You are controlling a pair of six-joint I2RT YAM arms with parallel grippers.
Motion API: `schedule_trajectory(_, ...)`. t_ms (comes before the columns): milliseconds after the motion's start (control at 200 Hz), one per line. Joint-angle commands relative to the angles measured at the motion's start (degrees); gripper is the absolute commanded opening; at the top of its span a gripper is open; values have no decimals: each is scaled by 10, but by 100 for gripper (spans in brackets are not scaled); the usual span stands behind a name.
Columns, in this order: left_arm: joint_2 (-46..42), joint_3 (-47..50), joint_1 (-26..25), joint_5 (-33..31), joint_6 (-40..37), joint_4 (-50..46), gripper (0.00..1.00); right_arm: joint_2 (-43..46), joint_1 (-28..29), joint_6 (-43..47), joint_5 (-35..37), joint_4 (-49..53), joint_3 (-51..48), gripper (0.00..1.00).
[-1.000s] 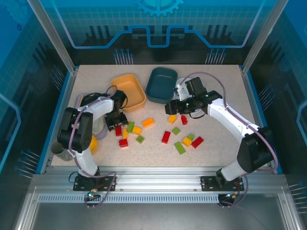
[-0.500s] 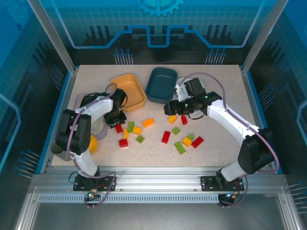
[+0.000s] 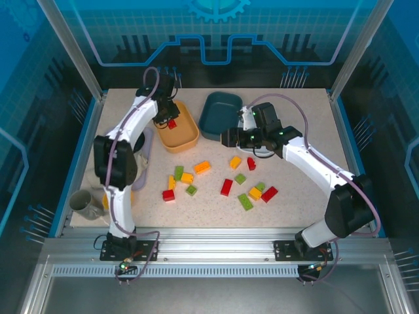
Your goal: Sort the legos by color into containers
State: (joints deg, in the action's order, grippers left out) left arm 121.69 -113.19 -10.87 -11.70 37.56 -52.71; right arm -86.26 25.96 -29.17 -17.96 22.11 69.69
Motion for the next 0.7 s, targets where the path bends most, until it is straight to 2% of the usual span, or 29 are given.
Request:
schedule_trajectory(0,88,-93,16,9,10,-62,28,17,7,17,51,32,-7,64)
schedule_trajectory(95,130,-136,22,24,10,-78,29,22,7,23,77,61,-17,65)
schedule_trajectory(235,144,-136,24,37,11,-75,36,19,11,29,112,95,-27,65)
schedule_trajectory(280,143,-133,24,43,10,-75,43,14,11,27,120,105,-28,64)
schedule_trajectory(315,139,-130,24,46,10,-76,53,8,12,26,128,113,-27,64)
schedule_trajectory(350,132,-126,23,46,9,-74,59,1,14,24,137,124,-24,65)
schedule_trajectory(530,38,-62,14,53,17,-35,71,-41,44,-12,181,172,-4,67)
schedule_trajectory(695,-86,71,-20,67,18,40,72,-95,79,-99,210,199,21,70)
